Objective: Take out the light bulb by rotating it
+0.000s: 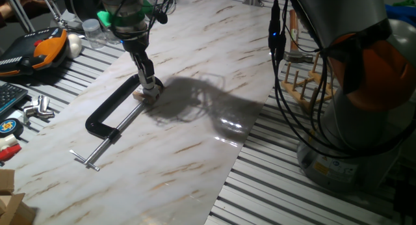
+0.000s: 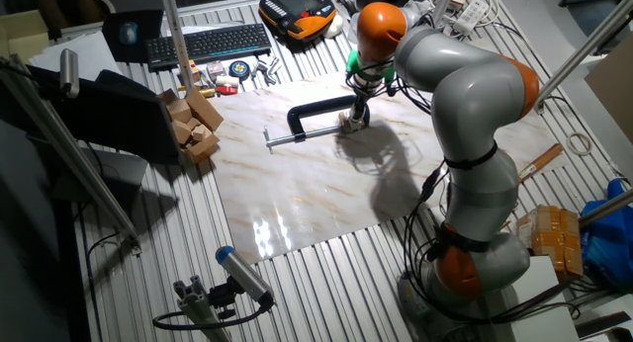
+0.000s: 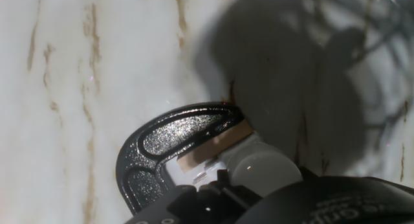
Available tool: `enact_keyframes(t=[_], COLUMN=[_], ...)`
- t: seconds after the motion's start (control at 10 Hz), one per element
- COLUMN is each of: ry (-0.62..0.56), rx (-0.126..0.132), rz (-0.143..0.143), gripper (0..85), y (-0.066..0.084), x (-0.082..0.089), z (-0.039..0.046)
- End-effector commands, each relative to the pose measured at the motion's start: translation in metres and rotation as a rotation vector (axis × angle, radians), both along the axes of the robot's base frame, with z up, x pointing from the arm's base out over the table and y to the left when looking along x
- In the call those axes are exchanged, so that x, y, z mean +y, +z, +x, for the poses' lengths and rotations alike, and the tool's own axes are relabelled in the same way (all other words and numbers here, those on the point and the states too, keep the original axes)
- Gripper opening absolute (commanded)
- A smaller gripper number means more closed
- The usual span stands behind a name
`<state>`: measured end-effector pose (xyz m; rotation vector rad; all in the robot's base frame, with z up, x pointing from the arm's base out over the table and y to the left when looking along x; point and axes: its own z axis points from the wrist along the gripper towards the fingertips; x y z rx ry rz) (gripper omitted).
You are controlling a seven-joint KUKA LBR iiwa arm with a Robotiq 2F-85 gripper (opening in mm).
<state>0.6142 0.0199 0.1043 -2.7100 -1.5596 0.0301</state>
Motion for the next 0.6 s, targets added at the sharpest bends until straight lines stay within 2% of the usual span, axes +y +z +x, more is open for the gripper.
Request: enact_keyframes(t=[0.0, 0.5], ry=[0.012, 0.087], rx=[0.0, -0.005], rz=[0.0, 0.003], gripper=[0.0, 0.0], y=[0.0001, 0.0008], x=[0.0, 0.0007], z=[0.0, 0.0])
